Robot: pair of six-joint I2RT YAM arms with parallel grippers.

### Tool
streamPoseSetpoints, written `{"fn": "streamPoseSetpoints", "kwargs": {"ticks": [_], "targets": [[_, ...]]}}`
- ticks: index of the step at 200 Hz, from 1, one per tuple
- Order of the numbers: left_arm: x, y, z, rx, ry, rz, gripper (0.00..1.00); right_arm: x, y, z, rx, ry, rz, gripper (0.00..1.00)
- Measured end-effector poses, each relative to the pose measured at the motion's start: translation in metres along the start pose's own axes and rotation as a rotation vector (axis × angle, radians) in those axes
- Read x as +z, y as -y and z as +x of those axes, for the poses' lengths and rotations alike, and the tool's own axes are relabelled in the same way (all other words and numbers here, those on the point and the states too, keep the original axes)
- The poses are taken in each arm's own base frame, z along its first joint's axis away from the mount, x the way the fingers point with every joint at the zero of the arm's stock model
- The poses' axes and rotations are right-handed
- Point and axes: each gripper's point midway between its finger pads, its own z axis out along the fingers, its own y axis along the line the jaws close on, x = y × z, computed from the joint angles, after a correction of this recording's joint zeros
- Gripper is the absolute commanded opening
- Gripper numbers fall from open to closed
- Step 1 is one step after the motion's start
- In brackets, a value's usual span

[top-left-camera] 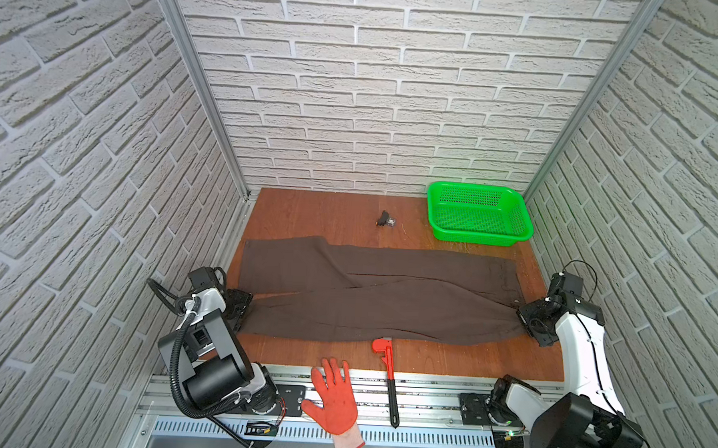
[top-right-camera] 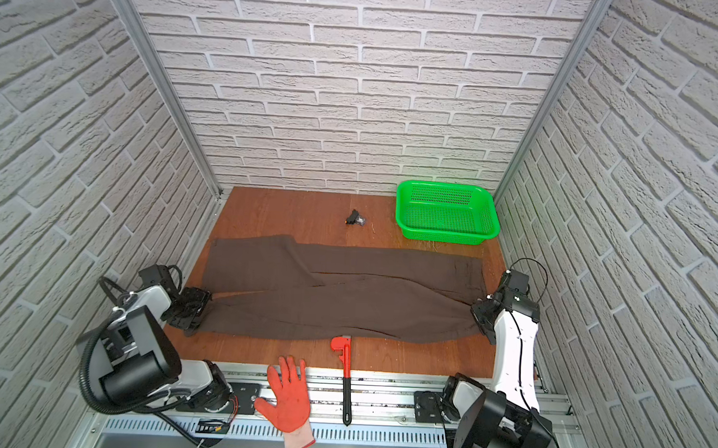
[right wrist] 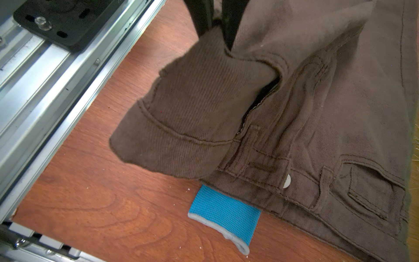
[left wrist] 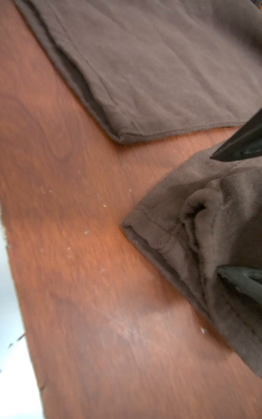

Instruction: Fold and stack the trousers

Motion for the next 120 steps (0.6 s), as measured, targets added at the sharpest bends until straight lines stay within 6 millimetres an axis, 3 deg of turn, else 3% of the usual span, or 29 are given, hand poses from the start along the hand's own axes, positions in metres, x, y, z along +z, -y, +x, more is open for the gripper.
{"fn": "streamPoseSetpoints", "kwargs": {"ticks": [14,45,70,95,120], "targets": [[0.001,-0.001,-0.002,0.000,0.006,-0.009,0.54,0.003,0.001,0.002,0.000,-0.007,0.006,0.06],[0.005,-0.003,-0.004,0.012,0.010,-0.027,0.19,0.007,0.002,0.002,0.000,-0.010,0.011,0.06],[0.005,-0.002,-0.003,0.024,0.010,-0.030,0.00,0.008,0.002,0.002,-0.001,-0.014,0.014,0.05],[-0.005,0.000,-0.007,0.029,0.027,-0.030,0.00,0.009,0.001,0.002,0.001,-0.014,0.011,0.06],[-0.043,0.016,-0.023,0.039,0.111,0.013,0.00,0.008,0.000,0.002,0.002,-0.018,0.006,0.06]]}}
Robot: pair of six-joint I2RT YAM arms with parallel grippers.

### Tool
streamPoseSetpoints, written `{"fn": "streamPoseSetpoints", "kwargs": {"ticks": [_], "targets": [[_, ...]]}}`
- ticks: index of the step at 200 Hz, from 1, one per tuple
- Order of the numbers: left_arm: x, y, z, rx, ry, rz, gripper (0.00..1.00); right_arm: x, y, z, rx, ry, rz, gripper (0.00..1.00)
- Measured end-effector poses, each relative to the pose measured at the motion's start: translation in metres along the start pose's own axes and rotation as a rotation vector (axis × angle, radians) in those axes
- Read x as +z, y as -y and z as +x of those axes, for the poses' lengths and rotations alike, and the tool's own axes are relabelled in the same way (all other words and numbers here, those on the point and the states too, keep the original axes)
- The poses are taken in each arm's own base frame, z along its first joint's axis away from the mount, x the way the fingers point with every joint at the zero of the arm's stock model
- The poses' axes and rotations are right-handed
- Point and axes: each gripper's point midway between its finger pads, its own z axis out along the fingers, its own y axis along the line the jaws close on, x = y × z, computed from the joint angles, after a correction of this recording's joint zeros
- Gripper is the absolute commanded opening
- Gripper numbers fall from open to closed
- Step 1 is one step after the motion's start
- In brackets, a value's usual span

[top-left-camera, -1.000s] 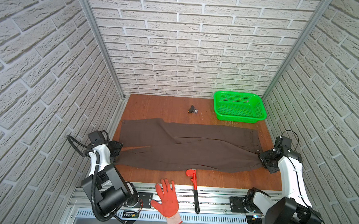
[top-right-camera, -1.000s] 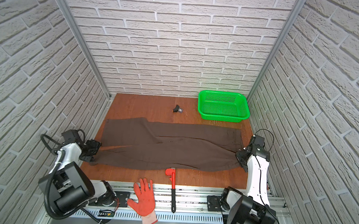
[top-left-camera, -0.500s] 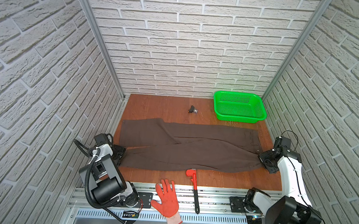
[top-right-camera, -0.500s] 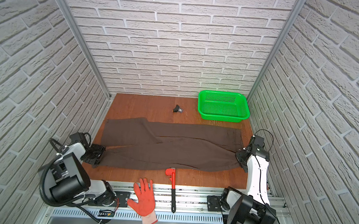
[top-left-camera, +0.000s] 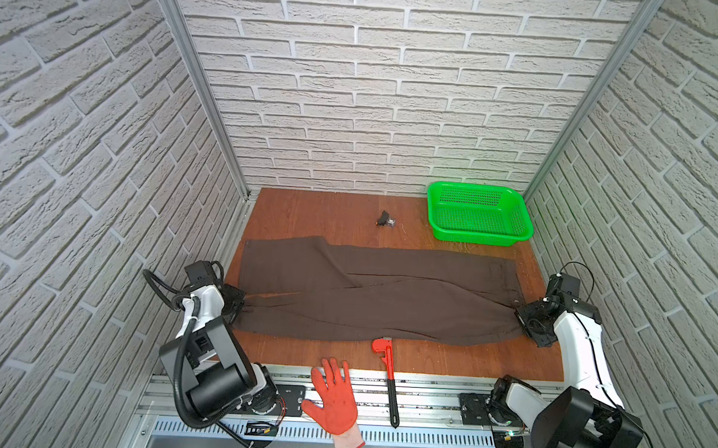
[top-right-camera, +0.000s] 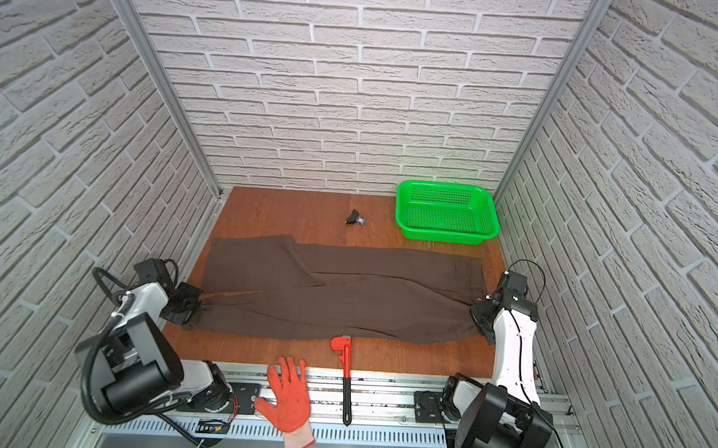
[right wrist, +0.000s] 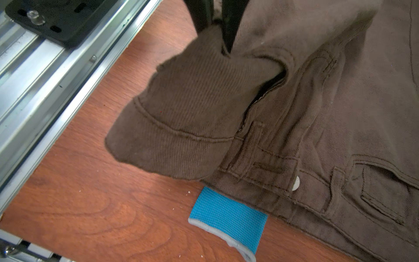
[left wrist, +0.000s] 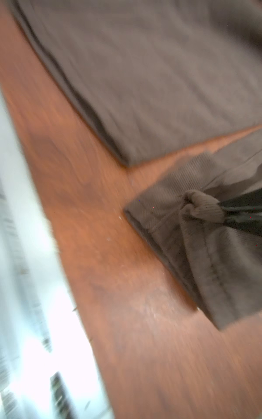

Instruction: Fold and stack the trousers

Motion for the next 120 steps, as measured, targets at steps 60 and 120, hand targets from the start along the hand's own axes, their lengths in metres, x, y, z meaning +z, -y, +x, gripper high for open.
{"fn": "streamPoseSetpoints", "kwargs": {"ticks": [60,120], "targets": [[-0.098,0.016,-0.053,-0.057,0.240,0.134,0.00,-0.024,-0.017,-0.002,0.017,-0.010,-0.083,0.06],[-0.105,-0.048,-0.029,-0.223,0.268,0.074,0.00,-0.041,-0.004,0.000,0.027,0.057,-0.088,0.05]]}}
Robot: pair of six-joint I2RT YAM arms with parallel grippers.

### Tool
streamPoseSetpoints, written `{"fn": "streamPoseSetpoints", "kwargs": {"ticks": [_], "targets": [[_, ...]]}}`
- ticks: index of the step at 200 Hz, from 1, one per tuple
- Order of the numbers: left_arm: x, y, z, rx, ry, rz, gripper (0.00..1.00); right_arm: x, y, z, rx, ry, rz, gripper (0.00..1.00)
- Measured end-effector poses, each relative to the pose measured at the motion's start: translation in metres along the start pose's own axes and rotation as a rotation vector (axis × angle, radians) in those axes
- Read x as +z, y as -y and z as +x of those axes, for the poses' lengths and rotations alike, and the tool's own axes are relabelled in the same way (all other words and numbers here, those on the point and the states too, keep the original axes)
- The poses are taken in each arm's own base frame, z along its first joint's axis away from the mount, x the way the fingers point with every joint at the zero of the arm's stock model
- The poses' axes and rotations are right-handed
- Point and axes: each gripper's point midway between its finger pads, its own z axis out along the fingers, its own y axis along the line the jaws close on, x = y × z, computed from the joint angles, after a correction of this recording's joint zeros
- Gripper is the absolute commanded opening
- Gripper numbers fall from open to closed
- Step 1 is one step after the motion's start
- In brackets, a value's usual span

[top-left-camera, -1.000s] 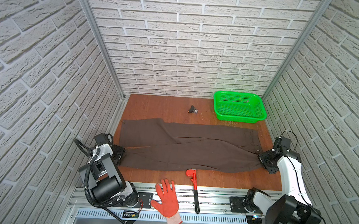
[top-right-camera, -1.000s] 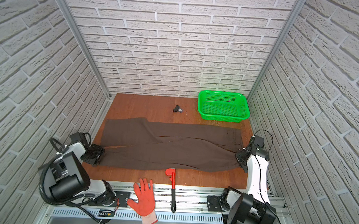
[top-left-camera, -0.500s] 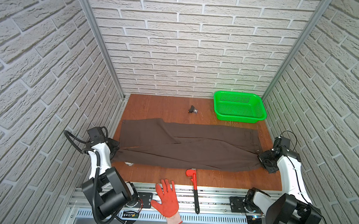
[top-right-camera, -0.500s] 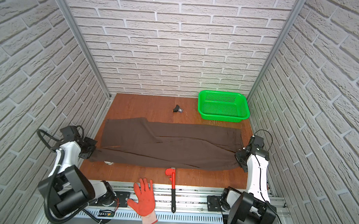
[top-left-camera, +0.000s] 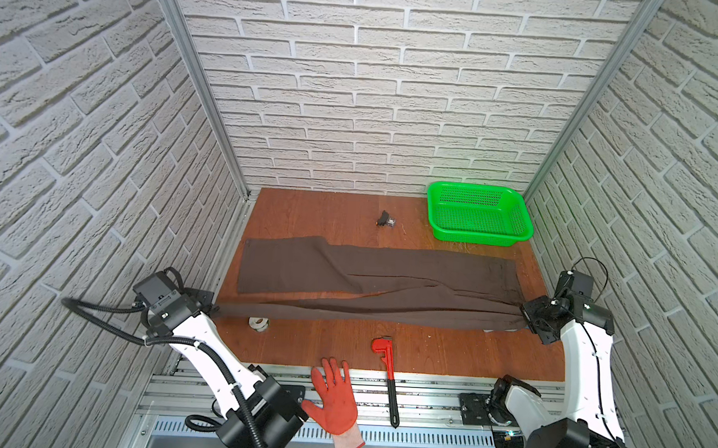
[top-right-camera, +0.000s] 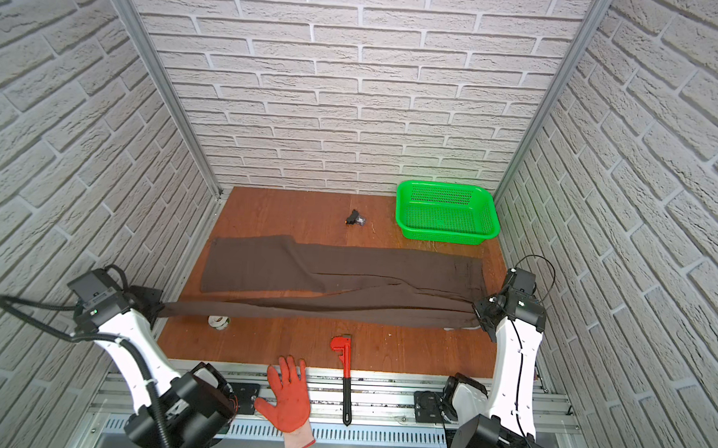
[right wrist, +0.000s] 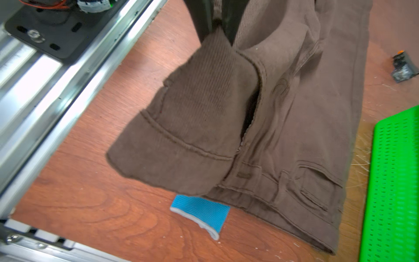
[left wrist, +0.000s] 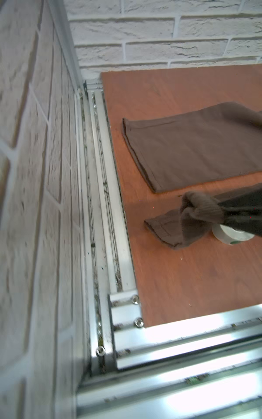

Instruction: Fold and stack the trousers

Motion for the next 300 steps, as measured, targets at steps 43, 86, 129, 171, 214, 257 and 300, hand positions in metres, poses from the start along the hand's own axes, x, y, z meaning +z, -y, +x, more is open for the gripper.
{"fn": "streamPoseSetpoints", "kwargs": {"ticks": [43,86,129,171,214,257,300], "targets": [[0.005,-0.026,0.018,-0.038,-0.039,-0.056,0.00,0.020,0.033,0.016,-0.001,-0.014,0.111,0.06],[0.001,-0.027,0.020,-0.038,-0.030,-0.056,0.04,0.028,0.048,0.022,-0.001,-0.009,0.152,0.07],[-0.012,-0.036,0.022,-0.053,0.009,-0.088,0.25,0.023,0.049,0.018,0.004,0.028,0.148,0.13],[-0.023,-0.038,0.021,-0.070,0.047,-0.092,0.58,0.020,0.052,0.014,0.007,0.055,0.157,0.47],[-0.033,-0.029,0.017,-0.071,0.052,-0.069,0.65,0.007,0.045,0.011,0.005,0.063,0.125,0.55],[-0.019,0.023,0.026,0.041,-0.049,0.075,0.63,-0.016,0.001,0.005,-0.031,0.066,-0.047,0.55],[0.040,0.094,0.084,0.298,-0.279,0.118,0.52,0.002,-0.074,0.029,-0.253,-0.064,-0.134,0.44]]}}
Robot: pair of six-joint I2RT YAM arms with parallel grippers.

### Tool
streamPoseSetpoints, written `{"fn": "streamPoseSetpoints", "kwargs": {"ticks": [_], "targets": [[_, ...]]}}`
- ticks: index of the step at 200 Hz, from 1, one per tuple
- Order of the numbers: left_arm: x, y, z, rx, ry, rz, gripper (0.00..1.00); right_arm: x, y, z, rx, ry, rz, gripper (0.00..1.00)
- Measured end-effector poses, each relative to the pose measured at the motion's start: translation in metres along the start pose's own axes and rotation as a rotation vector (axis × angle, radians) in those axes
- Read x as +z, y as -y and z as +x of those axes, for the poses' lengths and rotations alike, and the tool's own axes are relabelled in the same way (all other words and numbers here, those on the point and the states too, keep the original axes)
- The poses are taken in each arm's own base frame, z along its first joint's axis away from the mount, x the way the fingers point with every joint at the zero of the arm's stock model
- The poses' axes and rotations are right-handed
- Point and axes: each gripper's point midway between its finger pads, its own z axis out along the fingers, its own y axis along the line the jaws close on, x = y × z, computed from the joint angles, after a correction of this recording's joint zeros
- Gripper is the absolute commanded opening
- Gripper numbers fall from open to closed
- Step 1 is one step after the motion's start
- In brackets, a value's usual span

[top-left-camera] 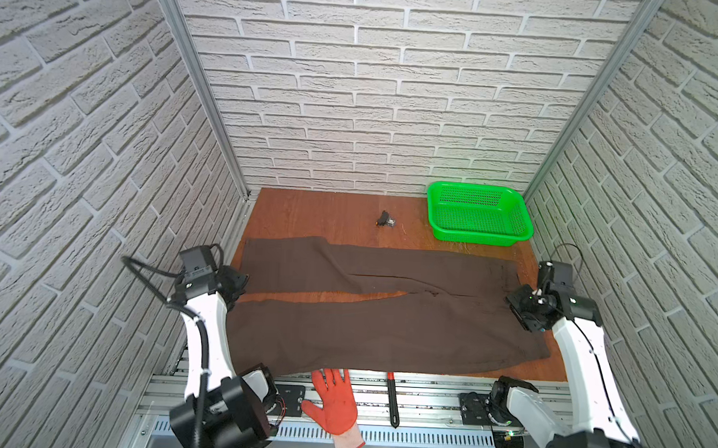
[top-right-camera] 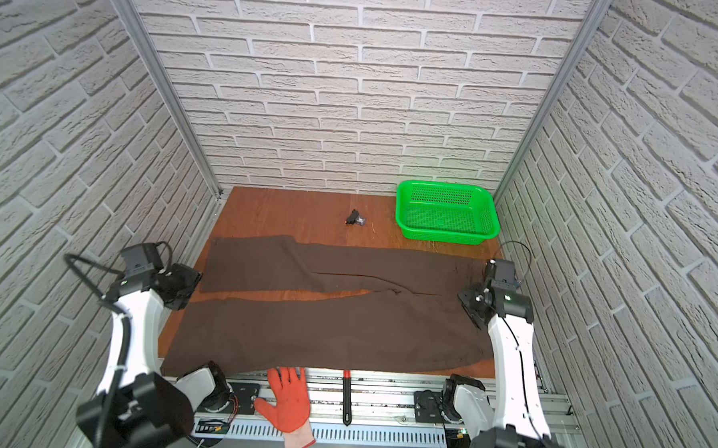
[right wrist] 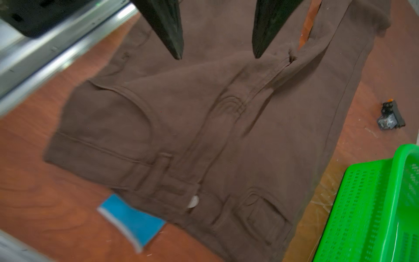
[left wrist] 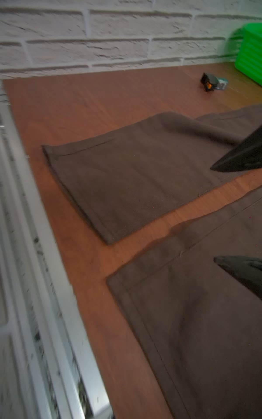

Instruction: Fold and stack the trousers

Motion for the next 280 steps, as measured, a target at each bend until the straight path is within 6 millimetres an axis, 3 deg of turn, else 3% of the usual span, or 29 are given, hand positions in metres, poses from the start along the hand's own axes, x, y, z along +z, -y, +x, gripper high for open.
{"fn": "streamPoseSetpoints", "kwargs": {"ticks": [29,79,106,140,206,241,280], "targets": [[0.044,0.015,0.010,0.068,-0.078,-0.040,0.47,0.047,-0.040,0.003,-0.094,-0.098,-0.014,0.39],[0.100,0.034,0.013,0.174,-0.137,-0.093,0.34,0.109,-0.075,-0.008,-0.140,-0.151,-0.008,0.28],[0.127,0.035,0.019,0.217,-0.174,-0.131,0.25,0.138,-0.084,-0.015,-0.130,-0.159,0.008,0.25],[0.149,0.034,0.020,0.254,-0.203,-0.181,0.21,0.166,-0.080,-0.019,-0.102,-0.165,0.070,0.25],[0.167,0.052,-0.005,0.281,-0.176,-0.205,0.21,0.177,-0.085,-0.044,0.015,-0.109,0.106,0.26],[0.171,0.056,-0.008,0.284,-0.195,-0.222,0.21,0.180,-0.081,-0.063,0.121,-0.072,0.091,0.27],[0.184,0.077,-0.021,0.292,-0.190,-0.198,0.21,0.183,-0.083,-0.070,0.179,-0.063,0.096,0.27]]}}
